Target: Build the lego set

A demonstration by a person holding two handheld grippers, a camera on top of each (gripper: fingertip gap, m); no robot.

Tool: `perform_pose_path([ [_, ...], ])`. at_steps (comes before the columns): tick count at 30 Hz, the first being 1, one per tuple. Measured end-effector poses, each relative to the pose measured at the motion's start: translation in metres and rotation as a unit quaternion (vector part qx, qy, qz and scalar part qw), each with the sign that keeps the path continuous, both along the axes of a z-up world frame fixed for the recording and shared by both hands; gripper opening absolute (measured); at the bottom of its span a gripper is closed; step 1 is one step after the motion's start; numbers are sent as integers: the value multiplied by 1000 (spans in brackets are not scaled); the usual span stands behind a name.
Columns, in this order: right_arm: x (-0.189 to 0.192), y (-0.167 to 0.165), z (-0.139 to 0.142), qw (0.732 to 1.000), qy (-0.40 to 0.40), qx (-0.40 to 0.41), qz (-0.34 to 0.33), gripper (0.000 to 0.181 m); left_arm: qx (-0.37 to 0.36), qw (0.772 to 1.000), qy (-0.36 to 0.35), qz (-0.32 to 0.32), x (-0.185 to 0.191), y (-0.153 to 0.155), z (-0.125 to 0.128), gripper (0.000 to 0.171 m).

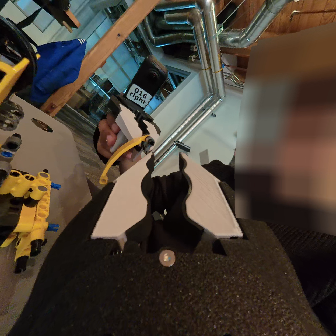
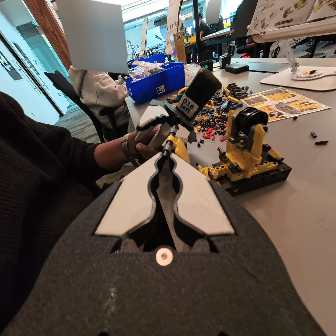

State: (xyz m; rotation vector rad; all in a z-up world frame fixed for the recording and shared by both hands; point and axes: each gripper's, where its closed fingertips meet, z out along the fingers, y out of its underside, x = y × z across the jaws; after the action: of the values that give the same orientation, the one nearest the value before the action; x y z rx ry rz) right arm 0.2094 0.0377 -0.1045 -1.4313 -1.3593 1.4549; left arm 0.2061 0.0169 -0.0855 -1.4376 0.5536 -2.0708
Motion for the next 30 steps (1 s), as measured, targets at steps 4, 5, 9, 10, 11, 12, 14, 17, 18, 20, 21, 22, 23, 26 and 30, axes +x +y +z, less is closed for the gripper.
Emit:
perform_pose_path([
  [4, 5, -1, 0, 1000, 1, 10, 1, 5, -3, 1000, -4, -4, 2, 1, 1, 26],
  [5, 6, -1, 0, 1000, 2, 13, 1, 5, -4, 1000, -5, -8, 3, 1, 0, 26],
  [9, 8, -1, 14, 999, 39, 0, 1, 4, -15, 1000, 9, -17, 8, 0, -7, 30],
  [10, 9, -2, 17, 999, 45, -6, 5, 4, -16, 1000, 14, -19, 9, 0, -9, 34],
  [11, 10, -2, 18, 999, 46, -5, 7, 4, -17, 1000, 16, -19, 10, 0, -10, 37],
  [12, 10, -3, 17, 999, 43, -1, 8, 4, -17, 1000, 15, -19, 10, -1, -10, 37],
  [14, 10, -6, 20, 999, 48, 0, 17, 5, -15, 1000, 10, -17, 10, -2, -8, 37],
  [17, 9, -10, 27, 997, 70, -23, 32, 4, -14, 1000, 11, -11, 8, -2, -8, 38],
  [18, 8, -10, 27, 996, 71, -26, 36, 4, -15, 1000, 9, -10, 7, -2, -8, 38],
  [20, 5, -12, 25, 997, 68, -25, 39, 4, -18, 1000, 6, -8, 5, -2, -8, 38],
  [21, 3, -13, 24, 997, 66, -24, 42, 4, -18, 1000, 5, -6, 4, -3, -8, 38],
  [22, 0, -14, 23, 997, 65, -25, 46, 4, -17, 1000, 4, -4, 3, -3, -7, 38],
  [23, -2, -16, 23, 996, 64, -26, 50, 4, -17, 1000, 4, -2, 2, -3, -8, 38],
  [26, -10, -20, 19, 996, 59, -26, 58, 5, -19, 1000, 4, 4, -2, -4, -9, 39],
  [30, -18, -23, 15, 996, 54, -29, 66, 4, -19, 1000, -4, 14, -9, -3, -7, 38],
])
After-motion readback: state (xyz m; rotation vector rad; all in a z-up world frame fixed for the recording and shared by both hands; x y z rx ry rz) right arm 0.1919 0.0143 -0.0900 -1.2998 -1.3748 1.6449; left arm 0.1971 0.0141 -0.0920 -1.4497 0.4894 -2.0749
